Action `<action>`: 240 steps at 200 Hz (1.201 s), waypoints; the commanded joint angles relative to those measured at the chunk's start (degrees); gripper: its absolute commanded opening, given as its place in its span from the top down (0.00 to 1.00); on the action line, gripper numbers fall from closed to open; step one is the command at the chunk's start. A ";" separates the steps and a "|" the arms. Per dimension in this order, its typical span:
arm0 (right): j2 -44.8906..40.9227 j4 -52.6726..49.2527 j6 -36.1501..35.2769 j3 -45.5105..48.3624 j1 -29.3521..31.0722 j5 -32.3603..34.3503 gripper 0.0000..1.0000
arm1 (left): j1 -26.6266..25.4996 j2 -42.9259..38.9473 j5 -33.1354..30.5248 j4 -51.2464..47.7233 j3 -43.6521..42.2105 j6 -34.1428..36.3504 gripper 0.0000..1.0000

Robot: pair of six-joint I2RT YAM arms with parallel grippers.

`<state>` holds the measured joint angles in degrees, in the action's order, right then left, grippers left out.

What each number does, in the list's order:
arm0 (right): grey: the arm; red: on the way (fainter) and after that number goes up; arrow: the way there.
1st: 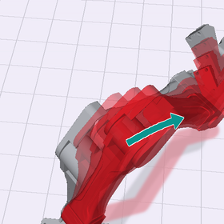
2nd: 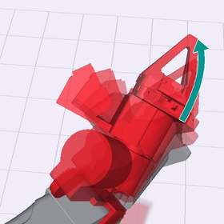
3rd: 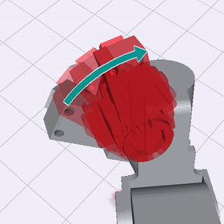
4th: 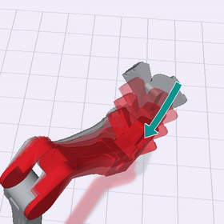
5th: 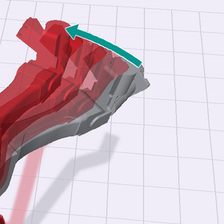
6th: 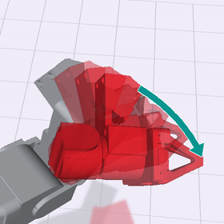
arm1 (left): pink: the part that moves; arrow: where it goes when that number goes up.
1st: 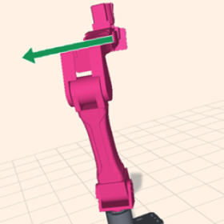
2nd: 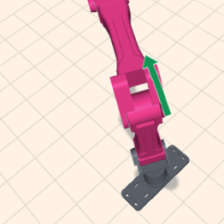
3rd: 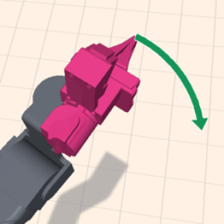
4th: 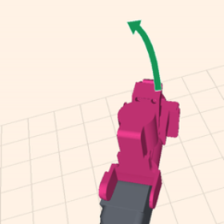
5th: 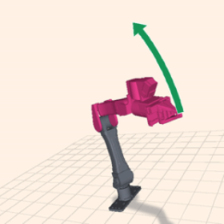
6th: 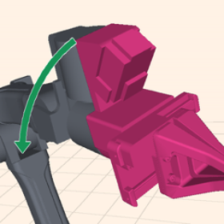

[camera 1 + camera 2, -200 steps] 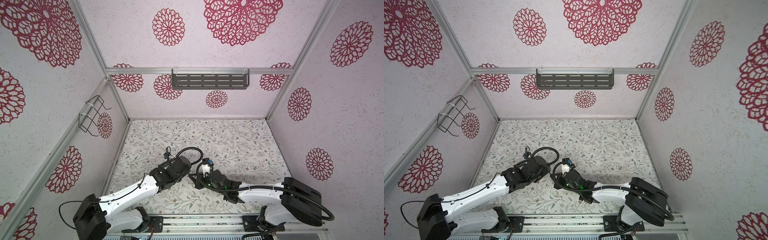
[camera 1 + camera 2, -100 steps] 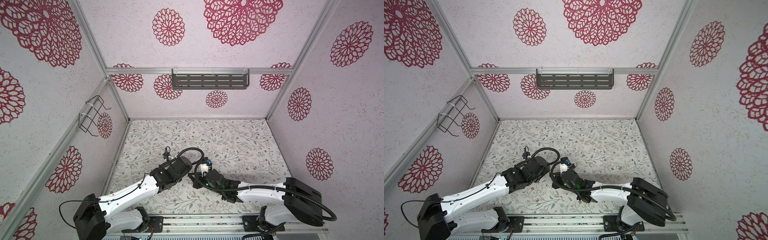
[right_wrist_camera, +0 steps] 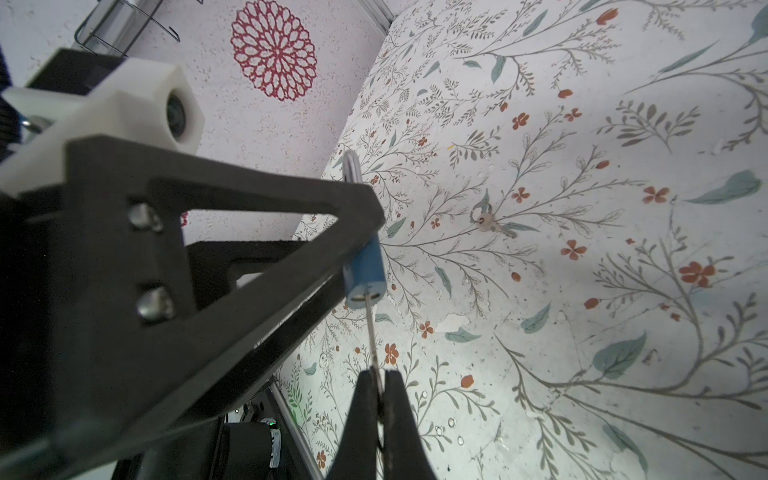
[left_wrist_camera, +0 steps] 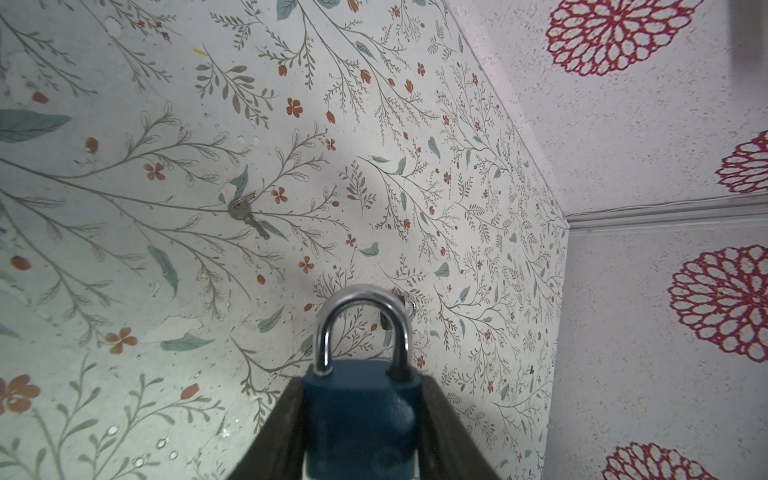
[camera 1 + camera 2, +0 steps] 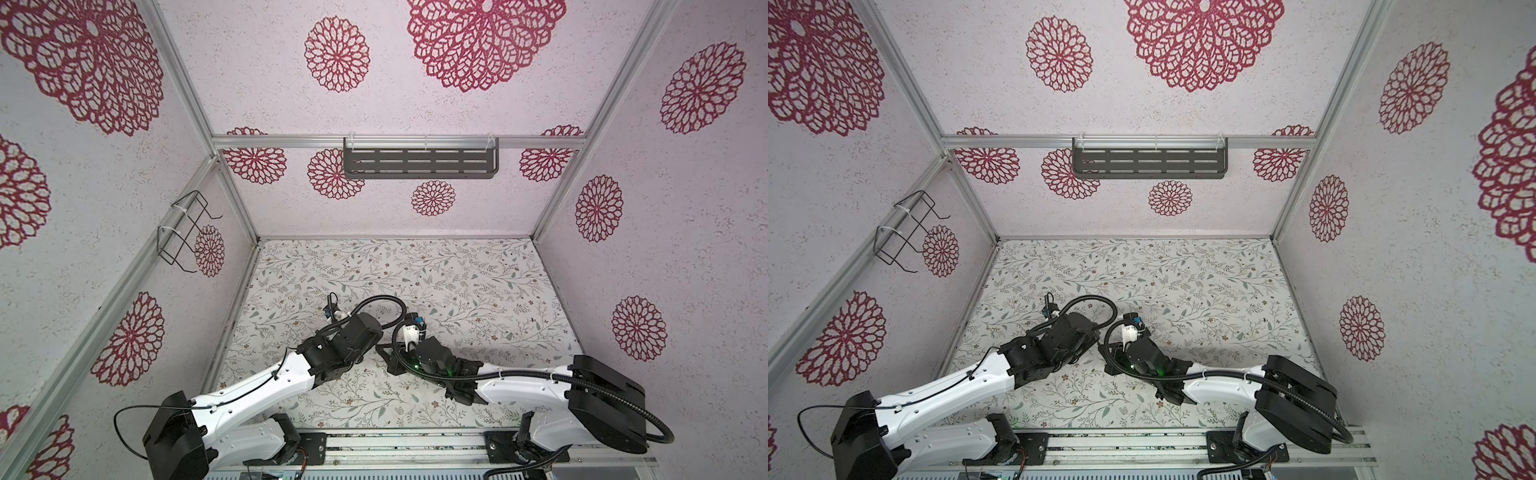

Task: Unlock with the key
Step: 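Push the key upward into the padlock keyhole with the right gripper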

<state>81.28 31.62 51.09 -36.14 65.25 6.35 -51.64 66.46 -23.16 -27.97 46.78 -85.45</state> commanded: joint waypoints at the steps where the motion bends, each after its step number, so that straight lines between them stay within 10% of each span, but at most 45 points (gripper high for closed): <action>1: -1.80 -2.34 -0.38 -3.01 -0.83 4.70 1.00 | -2.48 -0.10 0.60 -2.78 2.11 0.79 1.00; 240: -0.44 -10.92 -1.85 -8.76 -3.34 -0.32 1.00 | -4.55 -3.17 0.54 -2.39 1.43 -3.28 1.00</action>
<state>80.55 14.66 48.58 -45.32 65.14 5.58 -53.34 64.97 -26.70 -31.24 48.18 -87.48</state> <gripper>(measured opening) 0.044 0.404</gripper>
